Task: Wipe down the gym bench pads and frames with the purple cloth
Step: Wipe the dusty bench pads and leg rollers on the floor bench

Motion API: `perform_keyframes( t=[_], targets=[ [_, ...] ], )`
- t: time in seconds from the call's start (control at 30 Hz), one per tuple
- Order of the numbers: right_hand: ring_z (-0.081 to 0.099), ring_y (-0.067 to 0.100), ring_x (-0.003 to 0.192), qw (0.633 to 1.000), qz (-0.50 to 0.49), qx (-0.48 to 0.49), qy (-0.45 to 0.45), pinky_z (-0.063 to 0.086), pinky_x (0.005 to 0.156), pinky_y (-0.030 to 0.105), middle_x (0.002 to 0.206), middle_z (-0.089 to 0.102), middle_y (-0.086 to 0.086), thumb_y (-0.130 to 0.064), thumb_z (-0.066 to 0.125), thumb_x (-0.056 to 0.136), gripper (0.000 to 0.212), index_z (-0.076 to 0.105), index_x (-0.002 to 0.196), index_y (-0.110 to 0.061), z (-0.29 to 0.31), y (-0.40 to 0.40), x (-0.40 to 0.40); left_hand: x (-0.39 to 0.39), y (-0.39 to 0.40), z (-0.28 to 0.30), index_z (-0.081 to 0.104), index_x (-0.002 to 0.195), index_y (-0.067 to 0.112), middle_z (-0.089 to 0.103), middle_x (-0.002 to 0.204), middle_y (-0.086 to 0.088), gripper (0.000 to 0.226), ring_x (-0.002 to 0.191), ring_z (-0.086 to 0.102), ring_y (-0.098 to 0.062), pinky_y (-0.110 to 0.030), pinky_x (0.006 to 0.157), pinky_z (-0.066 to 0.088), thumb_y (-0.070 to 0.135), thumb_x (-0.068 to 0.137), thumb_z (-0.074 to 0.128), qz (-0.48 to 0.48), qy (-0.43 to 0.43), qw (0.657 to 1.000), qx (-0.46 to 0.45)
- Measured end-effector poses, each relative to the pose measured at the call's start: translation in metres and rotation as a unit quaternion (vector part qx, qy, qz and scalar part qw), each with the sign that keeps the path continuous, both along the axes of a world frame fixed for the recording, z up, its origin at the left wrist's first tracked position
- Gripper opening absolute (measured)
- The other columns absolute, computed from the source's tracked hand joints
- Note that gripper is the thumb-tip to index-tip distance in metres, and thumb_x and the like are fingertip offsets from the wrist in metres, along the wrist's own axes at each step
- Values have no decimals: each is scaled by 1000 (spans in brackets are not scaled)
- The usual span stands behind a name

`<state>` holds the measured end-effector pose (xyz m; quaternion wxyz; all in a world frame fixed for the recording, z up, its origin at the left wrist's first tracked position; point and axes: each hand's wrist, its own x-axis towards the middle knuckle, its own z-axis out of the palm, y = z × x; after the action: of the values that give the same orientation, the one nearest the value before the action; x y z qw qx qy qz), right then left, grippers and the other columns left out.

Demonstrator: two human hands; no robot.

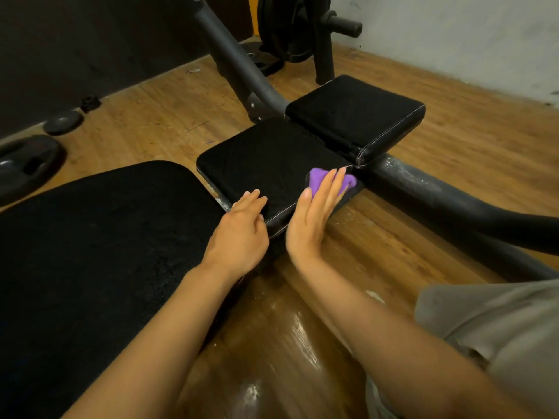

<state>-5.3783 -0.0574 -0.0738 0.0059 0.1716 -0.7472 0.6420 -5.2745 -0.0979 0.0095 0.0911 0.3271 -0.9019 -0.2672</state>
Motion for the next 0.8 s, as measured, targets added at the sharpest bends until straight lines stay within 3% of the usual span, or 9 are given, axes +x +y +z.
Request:
perform_keyframes(
  t=[0.13,0.27,0.33,0.4,0.57,0.7,0.8],
  targets=[
    [-21,21,145,989,121,-3,85,-11,116,21,156,-16,-18,-35,21,102,57,-4,151,-22,-20,9,80,30,-13,2,34,148,17,24,158,2,47,147,14,-11,-30,120,9,17,101,38,12,-36,998,-59],
    [-21,26,144,969,146,75,182,-7,119,38,158,-7,-11,-43,16,101,54,6,149,-20,-33,14,55,63,-13,-2,32,149,14,23,159,-2,48,147,12,-11,-24,118,3,24,103,36,24,-54,995,-81],
    [-13,29,146,949,147,113,255,-1,118,49,158,8,-1,-45,22,101,56,17,148,-16,-35,20,38,72,-13,-2,31,149,15,22,159,-1,49,147,11,-10,-24,118,3,27,103,36,19,-55,995,-81],
    [-1,28,147,935,138,137,296,1,119,50,156,20,5,-43,26,100,54,30,146,-15,-27,23,20,77,-13,-2,30,150,16,21,159,0,50,147,10,-8,-22,117,2,30,102,36,15,-57,995,-79],
    [25,21,142,961,-5,179,213,8,119,48,146,44,-4,-30,34,97,40,61,125,-20,15,1,-37,78,-13,-1,29,150,16,20,159,1,50,147,8,-8,-20,116,1,30,103,36,12,-50,997,-64],
    [22,28,142,961,21,162,225,0,118,48,146,43,-2,-28,32,98,41,56,131,-18,10,4,-11,77,-12,2,29,150,15,19,160,0,50,147,7,-9,-21,117,1,27,103,37,17,-46,998,-43],
    [7,31,145,947,109,135,269,-4,117,50,151,35,1,-25,29,100,44,44,140,-15,-6,12,42,80,-11,4,29,150,14,18,160,0,50,148,7,-9,-21,116,0,26,103,38,14,-47,998,-38]
  ],
)
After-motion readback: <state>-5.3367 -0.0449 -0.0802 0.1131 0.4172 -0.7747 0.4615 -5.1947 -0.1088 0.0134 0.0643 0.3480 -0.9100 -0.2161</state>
